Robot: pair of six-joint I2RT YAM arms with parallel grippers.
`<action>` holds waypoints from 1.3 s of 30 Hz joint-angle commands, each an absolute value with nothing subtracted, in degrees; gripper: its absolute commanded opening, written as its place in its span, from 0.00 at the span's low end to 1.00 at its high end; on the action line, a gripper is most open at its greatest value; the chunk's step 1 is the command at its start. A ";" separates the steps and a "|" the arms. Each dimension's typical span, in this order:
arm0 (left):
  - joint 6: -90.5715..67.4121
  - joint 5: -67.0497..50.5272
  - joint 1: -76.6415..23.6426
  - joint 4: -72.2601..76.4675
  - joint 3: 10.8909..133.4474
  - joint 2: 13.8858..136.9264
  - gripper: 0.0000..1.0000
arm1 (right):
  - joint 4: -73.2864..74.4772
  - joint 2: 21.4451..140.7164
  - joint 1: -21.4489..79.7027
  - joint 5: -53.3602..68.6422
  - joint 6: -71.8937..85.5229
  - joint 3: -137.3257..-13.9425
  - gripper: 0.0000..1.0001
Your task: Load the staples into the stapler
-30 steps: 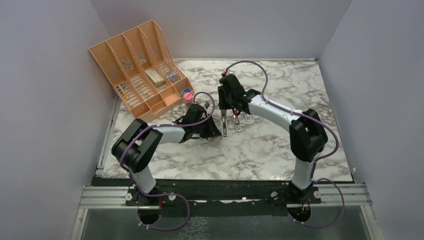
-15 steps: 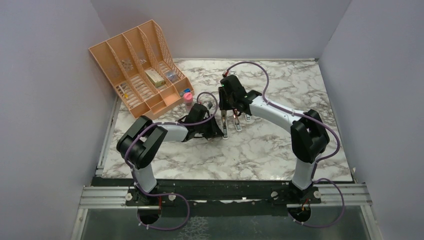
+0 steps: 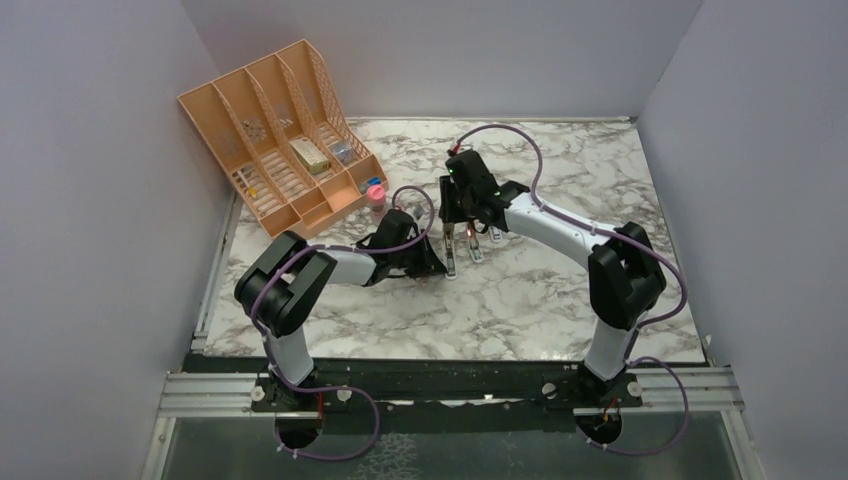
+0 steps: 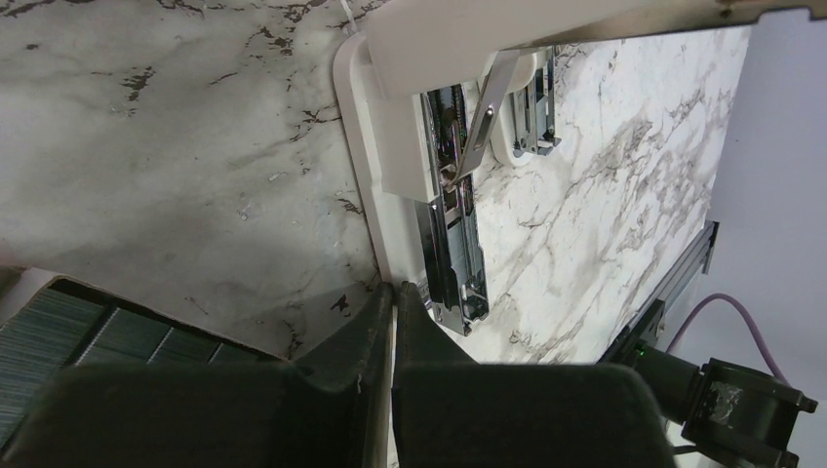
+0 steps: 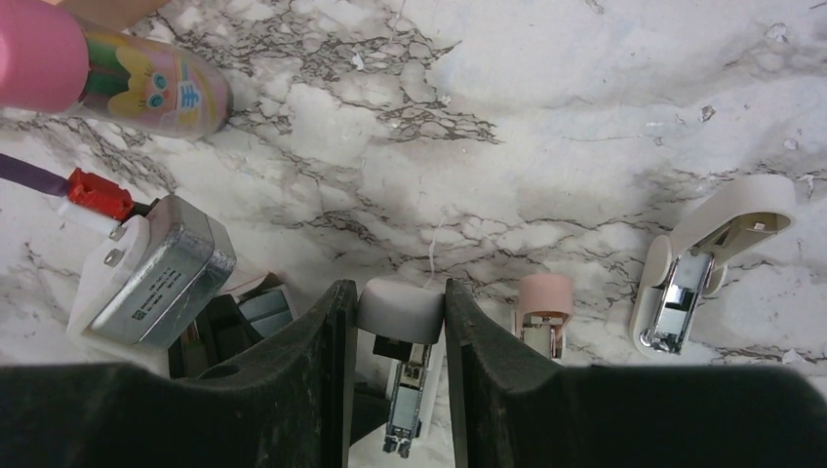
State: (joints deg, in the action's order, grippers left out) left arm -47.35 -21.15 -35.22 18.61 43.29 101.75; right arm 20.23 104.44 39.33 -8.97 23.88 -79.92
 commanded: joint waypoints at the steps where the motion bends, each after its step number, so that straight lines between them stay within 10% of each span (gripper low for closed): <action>1: -47.81 -19.05 -35.51 17.80 41.94 103.79 0.01 | 25.56 101.80 39.74 -2.44 25.56 -78.44 0.30; 39: -50.82 -14.54 -35.51 18.02 41.73 102.77 0.04 | 26.81 95.42 46.07 -6.03 29.50 -65.97 0.30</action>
